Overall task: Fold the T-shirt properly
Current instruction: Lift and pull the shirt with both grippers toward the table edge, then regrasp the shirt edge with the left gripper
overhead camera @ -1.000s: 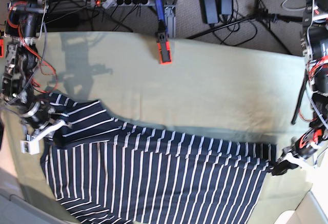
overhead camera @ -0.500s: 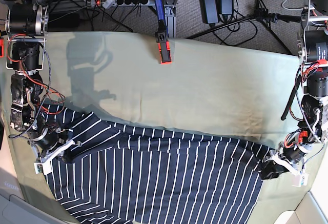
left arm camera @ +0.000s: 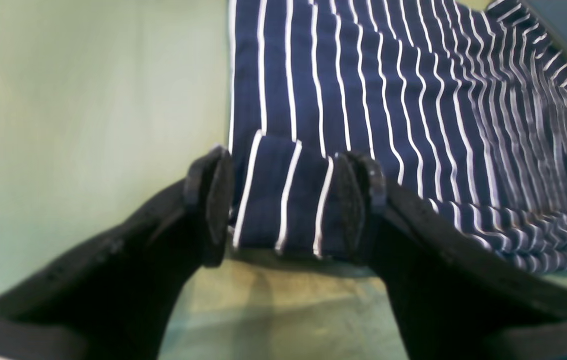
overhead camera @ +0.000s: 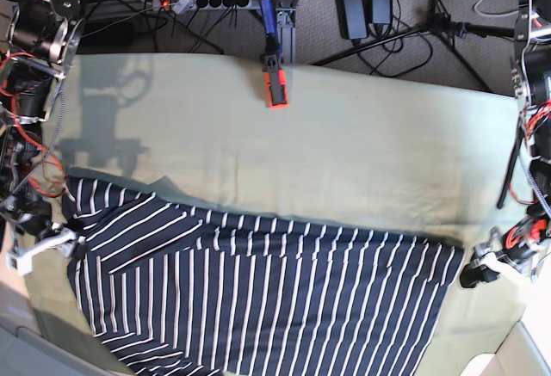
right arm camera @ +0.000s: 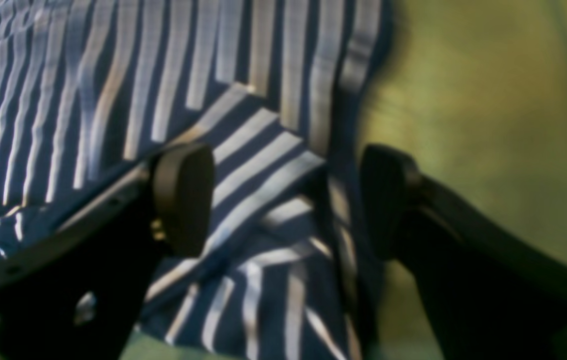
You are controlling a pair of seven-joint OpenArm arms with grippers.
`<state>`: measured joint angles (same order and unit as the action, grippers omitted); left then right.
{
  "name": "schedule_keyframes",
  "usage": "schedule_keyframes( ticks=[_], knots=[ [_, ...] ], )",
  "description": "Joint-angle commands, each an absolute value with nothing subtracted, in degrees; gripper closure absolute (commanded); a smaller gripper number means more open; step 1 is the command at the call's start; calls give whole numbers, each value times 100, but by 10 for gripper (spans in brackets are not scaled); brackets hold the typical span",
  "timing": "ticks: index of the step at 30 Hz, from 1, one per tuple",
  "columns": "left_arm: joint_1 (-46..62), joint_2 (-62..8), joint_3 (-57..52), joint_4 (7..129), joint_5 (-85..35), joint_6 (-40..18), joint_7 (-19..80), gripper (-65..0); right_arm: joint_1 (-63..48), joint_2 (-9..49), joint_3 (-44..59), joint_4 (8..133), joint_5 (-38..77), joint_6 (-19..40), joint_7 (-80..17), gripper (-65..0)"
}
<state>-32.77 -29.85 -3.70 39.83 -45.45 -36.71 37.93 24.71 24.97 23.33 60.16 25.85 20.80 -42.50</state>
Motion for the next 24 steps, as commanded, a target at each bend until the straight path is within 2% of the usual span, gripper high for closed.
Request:
schedule_keyframes(
  ticks=[1, 3, 6, 11, 24],
  knots=[
    [-3437, -3118, -482, 4066, -4821, -3793, 3830, -365, 2543, 2644, 2550, 6117, 2821, 2375, -4230, -445],
    [-3402, -3203, -572, 4066, -5181, -4000, 4106, -365, 2338, 2707, 2895, 6117, 3122, 2377, -4335, -445],
    [-3308, -3367, -572, 4066, -5551, -4000, 4248, -365, 1962, 2711, 3253, 6117, 3315, 2377, -4440, -445],
    [-3144, -3531, -572, 4066, -5813, -4000, 4272, -365, 1382, 2611, 3297, 6117, 3625, 2381, -4368, -445],
    [-3107, -3575, -572, 4066, -6064, -4000, 4403, -365, 1404, 1844, 3291, 6123, 3905, 2408, -4344, -445]
  ],
)
